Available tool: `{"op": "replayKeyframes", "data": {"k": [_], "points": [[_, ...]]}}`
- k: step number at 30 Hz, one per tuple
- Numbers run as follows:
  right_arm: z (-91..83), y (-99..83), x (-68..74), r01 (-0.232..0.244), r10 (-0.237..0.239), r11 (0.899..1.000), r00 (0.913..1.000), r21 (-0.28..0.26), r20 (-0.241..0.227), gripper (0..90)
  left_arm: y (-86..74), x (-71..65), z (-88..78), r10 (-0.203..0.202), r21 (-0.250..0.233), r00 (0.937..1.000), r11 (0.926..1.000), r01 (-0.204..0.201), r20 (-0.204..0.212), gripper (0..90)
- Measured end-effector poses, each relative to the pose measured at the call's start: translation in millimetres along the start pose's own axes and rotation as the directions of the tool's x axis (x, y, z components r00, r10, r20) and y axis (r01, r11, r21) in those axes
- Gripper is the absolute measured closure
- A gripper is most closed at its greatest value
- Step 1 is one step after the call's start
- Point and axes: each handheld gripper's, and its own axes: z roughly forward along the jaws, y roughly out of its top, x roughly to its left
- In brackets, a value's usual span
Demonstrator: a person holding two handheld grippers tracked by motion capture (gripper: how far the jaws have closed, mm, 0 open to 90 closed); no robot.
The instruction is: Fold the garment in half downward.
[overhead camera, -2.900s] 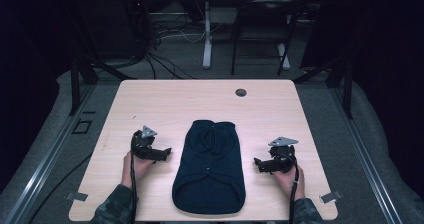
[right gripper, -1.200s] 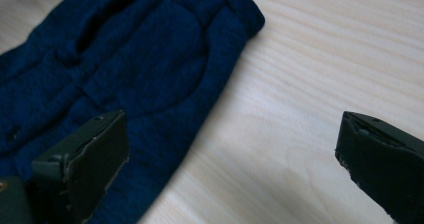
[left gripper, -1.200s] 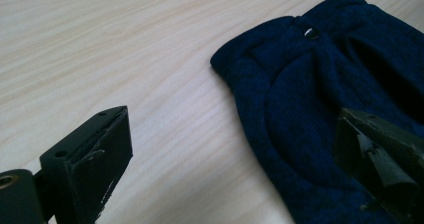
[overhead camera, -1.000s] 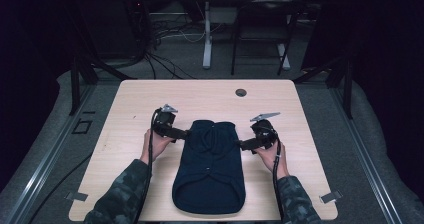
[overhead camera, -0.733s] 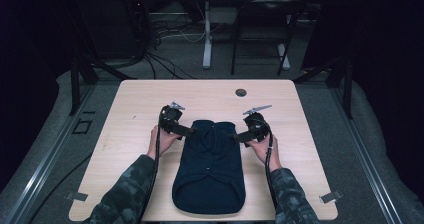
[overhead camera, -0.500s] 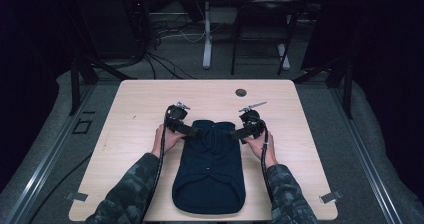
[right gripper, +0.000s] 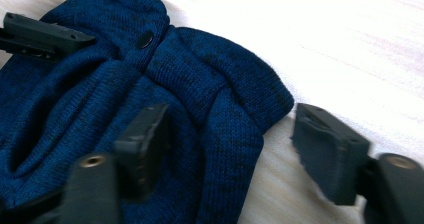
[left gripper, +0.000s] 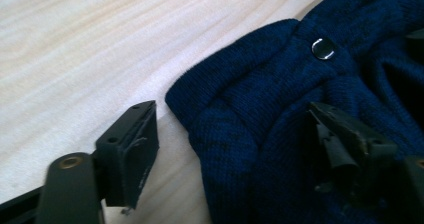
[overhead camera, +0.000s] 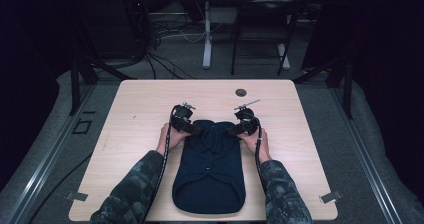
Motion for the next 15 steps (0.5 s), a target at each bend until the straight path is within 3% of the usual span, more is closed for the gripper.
{"op": "replayKeyframes", "data": {"k": [1, 2, 7, 10, 15], "points": [[1.7, -1.1, 1.4, -0.021, 0.021, 1.0, 0.9998, -0.023, 0.004, 36.0, -0.2, -0.5, -0.1, -0.002, -0.002, 1.0, 1.0, 0.002, 0.003, 25.5], [0.5, -0.3, 0.6, -0.001, 0.001, 1.0, 1.0, -0.003, 0.003, 40.6, -0.6, -1.5, 0.0, 0.0, -0.007, 1.0, 1.0, 0.0, 0.0, 29.3], [1.8, -1.1, 5.0, 0.006, -0.006, 1.0, 0.9998, -0.007, 0.017, 50.5, -2.2, -4.6, -0.8, 0.016, -0.013, 0.9998, 0.9998, -0.016, 0.01, 36.6], [1.3, -0.9, 6.0, 0.03, -0.03, 0.999, 0.9995, 0.011, 0.009, 55.7, -4.1, -5.4, -1.3, 0.02, -0.024, 0.9997, 0.9995, -0.02, 0.015, 41.1], [1.0, -2.8, 5.3, 0.03, -0.03, 1.0, 0.9995, 0.007, -0.009, 63.9, -5.8, -5.4, -2.8, 0.033, -0.022, 0.9989, 0.9992, -0.032, 0.034, 48.1]]}}
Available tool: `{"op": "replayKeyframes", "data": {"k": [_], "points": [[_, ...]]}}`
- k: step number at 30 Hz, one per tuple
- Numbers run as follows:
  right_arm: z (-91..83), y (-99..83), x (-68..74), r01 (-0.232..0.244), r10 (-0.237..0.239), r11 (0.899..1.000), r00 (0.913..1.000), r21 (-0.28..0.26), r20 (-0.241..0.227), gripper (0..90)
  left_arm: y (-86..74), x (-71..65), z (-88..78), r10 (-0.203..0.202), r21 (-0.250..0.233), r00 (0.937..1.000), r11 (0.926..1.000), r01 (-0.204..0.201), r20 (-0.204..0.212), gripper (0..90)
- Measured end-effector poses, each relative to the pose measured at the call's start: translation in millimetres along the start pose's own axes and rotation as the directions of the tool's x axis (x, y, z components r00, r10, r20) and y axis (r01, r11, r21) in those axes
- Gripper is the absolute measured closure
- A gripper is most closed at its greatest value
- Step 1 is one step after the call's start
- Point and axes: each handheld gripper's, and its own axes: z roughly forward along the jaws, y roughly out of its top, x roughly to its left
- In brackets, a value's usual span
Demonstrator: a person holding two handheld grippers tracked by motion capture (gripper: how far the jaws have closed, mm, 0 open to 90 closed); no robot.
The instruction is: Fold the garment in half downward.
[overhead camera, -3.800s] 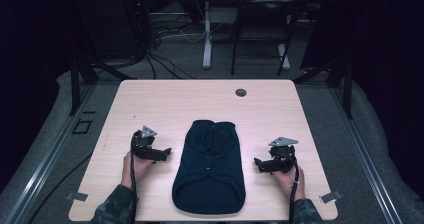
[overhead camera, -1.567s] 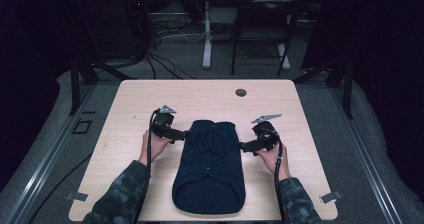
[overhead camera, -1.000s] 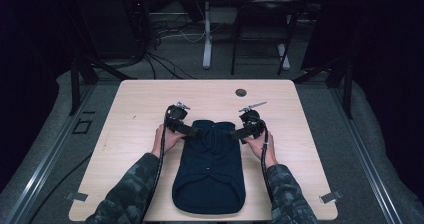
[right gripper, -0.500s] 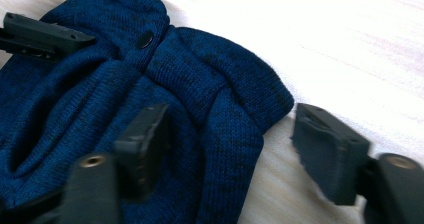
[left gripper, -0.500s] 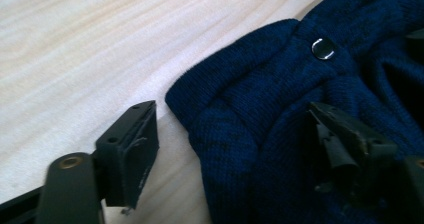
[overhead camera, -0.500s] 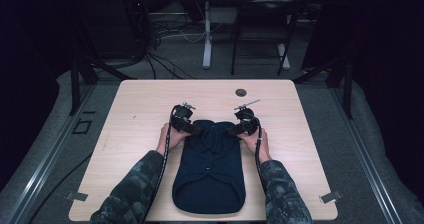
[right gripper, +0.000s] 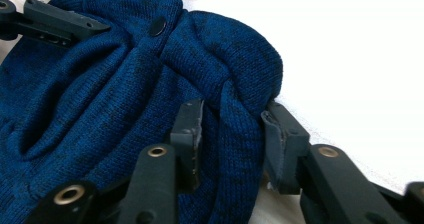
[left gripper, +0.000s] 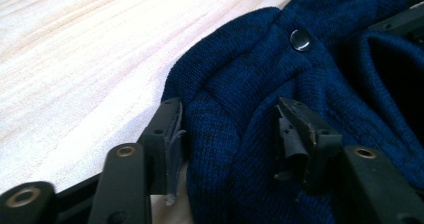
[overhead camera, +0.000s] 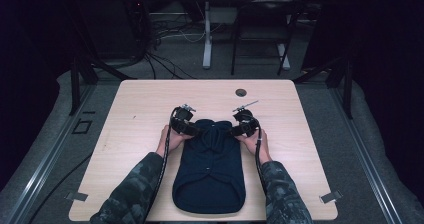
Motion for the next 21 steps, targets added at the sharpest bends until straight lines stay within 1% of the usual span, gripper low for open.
{"op": "replayKeyframes", "data": {"k": [5, 6, 7, 8, 9, 11, 12, 13, 14, 15, 17, 18, 19, 20, 21], "points": [[0.0, -0.8, 0.2, 0.01, -0.01, 1.0, 0.9999, 0.001, -0.003, 67.9, -0.4, -1.0, -0.3, 0.007, 0.004, 0.9999, 1.0, -0.007, 0.012, 56.2], [0.0, -1.1, 0.8, 0.01, -0.01, 1.0, 0.9999, 0.0, -0.001, 68.6, -0.4, -0.8, -0.6, 0.013, 0.007, 0.9998, 0.9999, -0.013, 0.016, 56.2], [0.3, -1.8, 3.0, 0.012, -0.012, 1.0, 0.9999, -0.009, 0.007, 70.0, -0.4, -1.2, -0.6, 0.012, 0.008, 0.9998, 0.9999, -0.012, 0.019, 59.4], [0.3, -1.8, 3.0, 0.012, -0.012, 1.0, 0.9999, -0.009, 0.007, 70.0, -0.5, -1.6, -0.6, 0.012, 0.01, 0.9997, 0.9999, -0.012, 0.023, 59.4], [-0.5, -2.3, 5.9, 0.019, -0.019, 1.0, 0.9995, -0.009, 0.023, 71.2, -0.4, -2.3, -0.6, 0.012, 0.013, 0.9995, 0.9998, -0.012, 0.028, 62.5], [-1.2, -2.4, 6.5, 0.028, -0.027, 1.0, 0.9992, -0.003, 0.029, 72.1, -0.1, -2.7, -0.8, 0.015, 0.015, 0.9995, 0.9998, -0.016, 0.026, 63.6], [-1.7, -3.0, 8.7, 0.051, -0.05, 0.999, 0.9979, -0.019, 0.041, 73.4, 0.4, -3.0, -1.4, 0.024, 0.02, 0.9995, 0.9995, -0.024, 0.022, 65.5], [-3.0, -3.3, 9.6, 0.067, -0.066, 0.998, 0.9965, -0.021, 0.051, 74.1, 0.9, -3.6, -2.1, 0.027, 0.017, 0.9995, 0.9995, -0.027, 0.018, 65.9], [-3.0, -3.3, 9.6, 0.067, -0.066, 0.998, 0.9965, -0.021, 0.051, 74.1, 1.3, -3.8, -3.2, 0.029, 0.013, 0.9994, 0.9995, -0.029, 0.019, 65.9], [-5.2, -4.2, 10.3, 0.07, -0.068, 0.997, 0.9963, -0.038, 0.052, 74.7, 1.5, -3.9, -4.4, 0.026, 0.008, 0.9995, 0.9996, -0.026, 0.021, 66.1], [-7.4, -4.5, 10.2, 0.07, -0.068, 0.997, 0.9963, -0.04, 0.053, 75.0, 1.4, -4.3, -7.3, 0.028, -0.008, 0.9993, 0.9996, -0.028, 0.024, 66.1], [-11.1, -5.5, 9.8, 0.07, -0.067, 0.996, 0.9968, -0.057, 0.044, 75.3, 1.6, -4.6, -9.2, 0.029, -0.015, 0.9992, 0.9995, -0.029, 0.028, 66.1], [-13.5, -5.5, 9.7, 0.074, -0.072, 0.995, 0.9966, -0.064, 0.04, 75.4, 2.7, -5.7, -14.0, 0.041, -0.026, 0.9986, 0.9989, -0.04, 0.033, 66.0], [-13.5, -5.5, 9.7, 0.074, -0.072, 0.995, 0.9966, -0.064, 0.04, 75.4, 2.7, -5.7, -14.0, 0.041, -0.026, 0.9986, 0.9989, -0.04, 0.033, 65.9], [-18.7, -5.4, 11.2, 0.073, -0.07, 0.994, 0.9969, -0.083, 0.035, 75.5, 4.0, -7.7, -19.3, 0.058, -0.037, 0.9979, 0.9977, -0.057, 0.031, 65.9]]}}
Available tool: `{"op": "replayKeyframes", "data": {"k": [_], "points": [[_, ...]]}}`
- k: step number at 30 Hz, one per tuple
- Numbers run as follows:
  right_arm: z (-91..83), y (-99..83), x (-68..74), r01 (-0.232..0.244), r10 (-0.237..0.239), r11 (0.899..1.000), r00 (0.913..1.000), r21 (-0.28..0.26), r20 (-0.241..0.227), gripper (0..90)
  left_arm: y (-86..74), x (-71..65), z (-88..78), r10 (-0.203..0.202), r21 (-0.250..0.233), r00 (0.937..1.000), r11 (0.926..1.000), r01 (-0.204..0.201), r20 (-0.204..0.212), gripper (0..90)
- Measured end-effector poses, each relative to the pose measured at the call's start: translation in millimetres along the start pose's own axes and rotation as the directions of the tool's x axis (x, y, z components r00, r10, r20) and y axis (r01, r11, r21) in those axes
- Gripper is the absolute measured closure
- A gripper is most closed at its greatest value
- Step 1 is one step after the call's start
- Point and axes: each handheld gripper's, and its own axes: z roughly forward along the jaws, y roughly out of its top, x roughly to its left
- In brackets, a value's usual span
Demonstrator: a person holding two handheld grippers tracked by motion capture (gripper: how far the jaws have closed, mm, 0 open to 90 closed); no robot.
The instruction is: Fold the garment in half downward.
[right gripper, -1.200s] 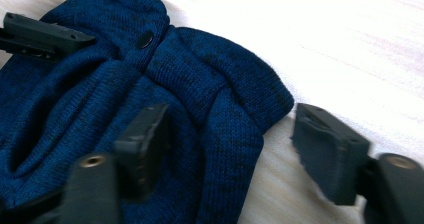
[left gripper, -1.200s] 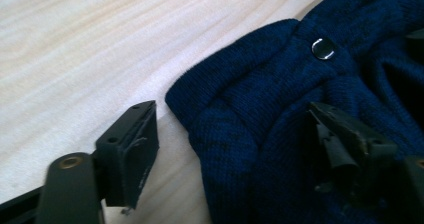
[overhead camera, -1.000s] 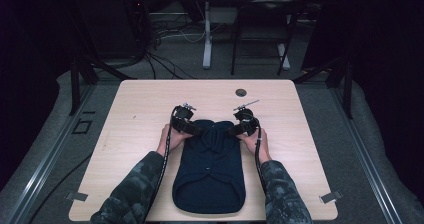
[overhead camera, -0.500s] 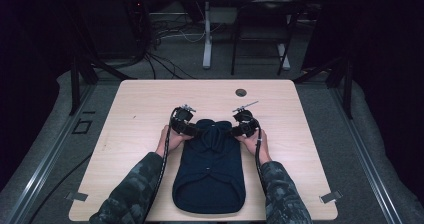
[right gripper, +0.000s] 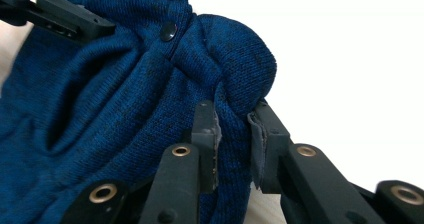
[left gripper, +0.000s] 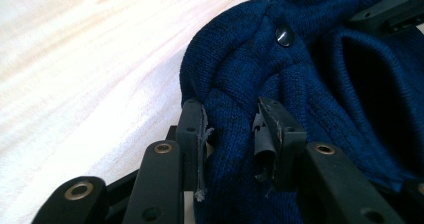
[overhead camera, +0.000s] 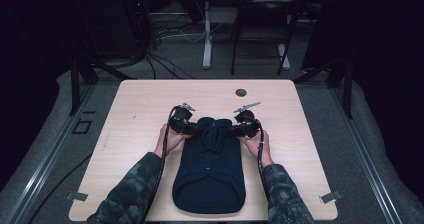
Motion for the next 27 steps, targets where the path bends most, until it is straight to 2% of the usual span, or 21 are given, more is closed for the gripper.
{"op": "replayKeyframes", "data": {"k": [3, 4, 13, 17, 23, 27], "points": [[-5.7, 0.7, 1.7, 0.009, -0.009, 1.0, 1.0, -0.016, -0.003, 75.5, 1.4, -1.7, -5.6, 0.008, -0.011, 1.0, 0.9999, -0.008, 0.006, 65.8], [-10.9, 1.0, 3.7, 0.016, -0.017, 0.999, 0.9998, -0.039, -0.007, 75.5, 1.9, -2.4, -8.4, 0.01, -0.014, 0.9999, 0.9998, -0.01, 0.009, 65.7], [-31.7, 2.8, 13.9, 0.048, -0.049, 0.995, 0.9987, -0.086, -0.016, 75.6, 3.8, -6.7, -29.8, 0.042, -0.045, 0.9985, 0.9982, -0.04, 0.034, 65.6], [-41.4, 2.9, 19.4, 0.073, -0.075, 0.991, 0.9971, -0.109, -0.011, 75.5, 3.4, -9.4, -37.4, 0.043, -0.079, 0.9979, 0.9961, -0.039, 0.048, 66.0], [-55.1, -0.1, 26.1, 0.114, -0.115, 0.982, 0.9933, -0.148, -0.001, 75.5, 4.9, -16.4, -47.7, 0.075, -0.098, 0.9964, 0.9926, -0.071, 0.04, 66.1], [-61.1, -1.3, 29.2, 0.121, -0.123, 0.978, 0.9924, -0.172, -0.001, 75.4, 6.9, -22.2, -54.2, 0.108, -0.106, 0.9937, 0.9889, -0.105, 0.029, 66.2]]}}
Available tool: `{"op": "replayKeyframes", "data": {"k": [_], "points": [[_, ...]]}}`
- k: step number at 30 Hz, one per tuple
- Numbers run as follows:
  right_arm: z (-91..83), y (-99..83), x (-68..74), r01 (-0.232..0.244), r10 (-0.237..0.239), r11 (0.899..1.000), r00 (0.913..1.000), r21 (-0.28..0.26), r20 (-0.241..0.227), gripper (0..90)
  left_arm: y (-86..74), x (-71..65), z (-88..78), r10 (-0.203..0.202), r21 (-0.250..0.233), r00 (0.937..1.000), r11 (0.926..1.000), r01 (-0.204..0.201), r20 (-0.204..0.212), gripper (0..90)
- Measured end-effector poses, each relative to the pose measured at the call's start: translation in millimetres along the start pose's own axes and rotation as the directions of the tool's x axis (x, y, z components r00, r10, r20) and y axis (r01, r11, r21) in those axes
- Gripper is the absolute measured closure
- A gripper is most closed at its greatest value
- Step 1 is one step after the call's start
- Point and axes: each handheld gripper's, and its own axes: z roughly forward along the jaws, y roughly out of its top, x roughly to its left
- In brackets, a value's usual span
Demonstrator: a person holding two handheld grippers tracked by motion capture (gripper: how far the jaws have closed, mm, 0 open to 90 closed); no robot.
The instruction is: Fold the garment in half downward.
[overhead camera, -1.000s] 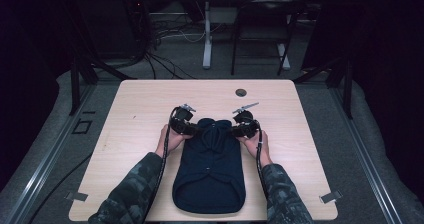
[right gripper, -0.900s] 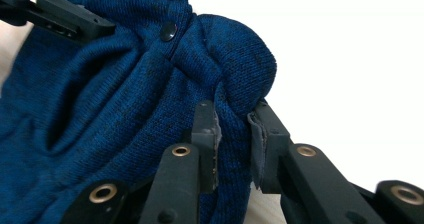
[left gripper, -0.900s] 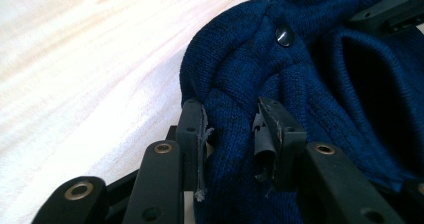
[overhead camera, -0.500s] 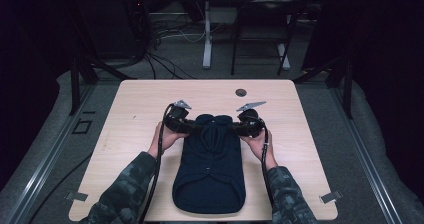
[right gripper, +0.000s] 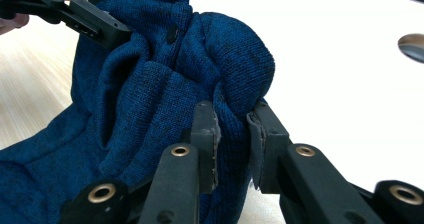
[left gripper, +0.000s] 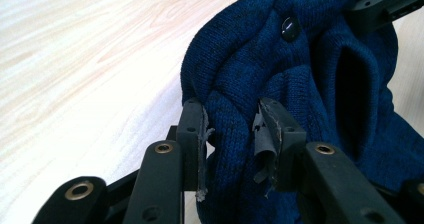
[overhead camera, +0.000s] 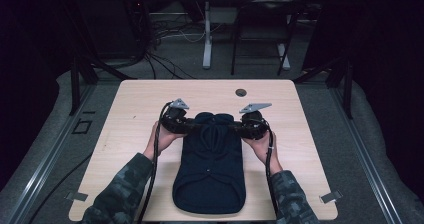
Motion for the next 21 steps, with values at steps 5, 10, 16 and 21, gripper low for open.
{"op": "replayKeyframes", "data": {"k": [5, 10, 16, 21], "points": [[-5.4, 0.3, 2.9, 0.027, -0.027, 1.0, 0.9996, -0.003, 0.006, 75.4, 1.8, -3.2, -4.5, 0.021, 0.0, 0.9998, 0.9998, -0.021, 0.001, 66.1], [-12.7, -1.3, 7.8, 0.031, -0.031, 0.999, 0.9995, -0.03, -0.006, 75.2, 2.5, -7.2, -9.0, 0.023, -0.001, 0.9997, 0.9997, -0.023, 0.001, 65.6], [-18.5, -2.7, 12.4, 0.043, -0.043, 0.998, 0.999, -0.051, -0.01, 75.1, 1.1, -12.1, -13.3, 0.043, -0.015, 0.9991, 0.9989, -0.043, -0.002, 65.6], [-20.8, -5.8, 13.5, 0.04, -0.041, 0.998, 0.9989, -0.051, -0.024, 73.9, -2.4, -15.6, -16.9, 0.066, -0.032, 0.9978, 0.9973, -0.066, -0.001, 66.9]]}}
